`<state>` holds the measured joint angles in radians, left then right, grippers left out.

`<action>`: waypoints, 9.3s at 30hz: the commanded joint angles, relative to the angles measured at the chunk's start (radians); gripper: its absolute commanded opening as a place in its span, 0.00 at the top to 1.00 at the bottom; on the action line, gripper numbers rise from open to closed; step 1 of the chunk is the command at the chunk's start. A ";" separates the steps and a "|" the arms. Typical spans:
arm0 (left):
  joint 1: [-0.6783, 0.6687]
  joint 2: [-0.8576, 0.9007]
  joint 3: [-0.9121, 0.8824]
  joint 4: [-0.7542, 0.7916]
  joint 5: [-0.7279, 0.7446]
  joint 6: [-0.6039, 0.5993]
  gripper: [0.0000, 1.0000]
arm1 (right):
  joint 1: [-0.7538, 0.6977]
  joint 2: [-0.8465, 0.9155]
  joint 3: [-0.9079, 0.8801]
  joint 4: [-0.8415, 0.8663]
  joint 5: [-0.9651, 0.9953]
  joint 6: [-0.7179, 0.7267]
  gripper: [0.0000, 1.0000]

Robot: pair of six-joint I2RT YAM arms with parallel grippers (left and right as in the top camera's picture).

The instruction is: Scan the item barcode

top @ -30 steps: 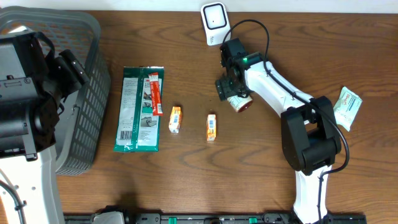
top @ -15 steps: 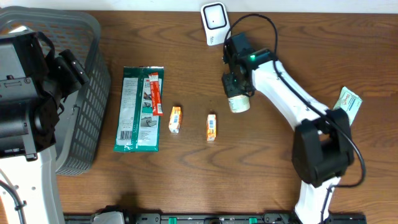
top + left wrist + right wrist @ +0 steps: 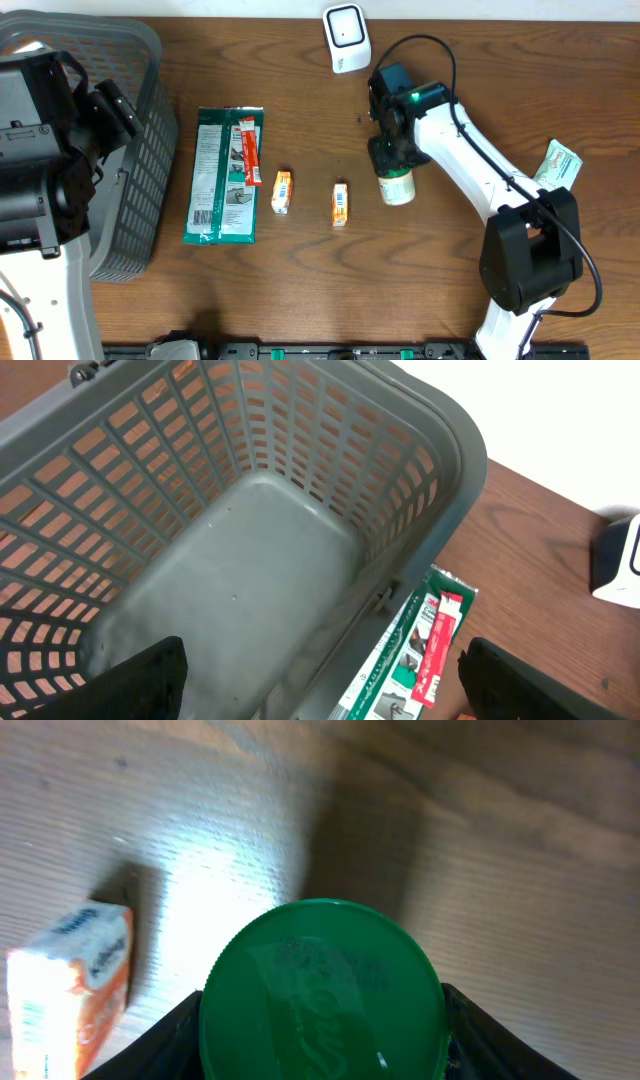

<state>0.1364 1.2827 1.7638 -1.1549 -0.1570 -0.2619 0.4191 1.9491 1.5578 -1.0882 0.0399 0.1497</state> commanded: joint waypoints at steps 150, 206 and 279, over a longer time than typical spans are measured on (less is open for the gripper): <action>0.005 0.002 0.006 -0.001 -0.009 -0.002 0.12 | -0.152 -0.156 -0.232 0.075 0.180 0.851 0.29; 0.005 0.002 0.006 -0.001 -0.009 -0.002 0.12 | -0.149 -0.156 -0.293 0.264 0.167 -0.343 0.30; 0.005 0.004 0.006 -0.001 -0.009 -0.002 0.12 | -0.135 -0.251 -0.276 0.463 0.089 0.695 0.01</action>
<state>0.1364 1.2831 1.7638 -1.1549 -0.1570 -0.2619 0.2771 1.7252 1.2377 -0.6270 0.1448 0.9379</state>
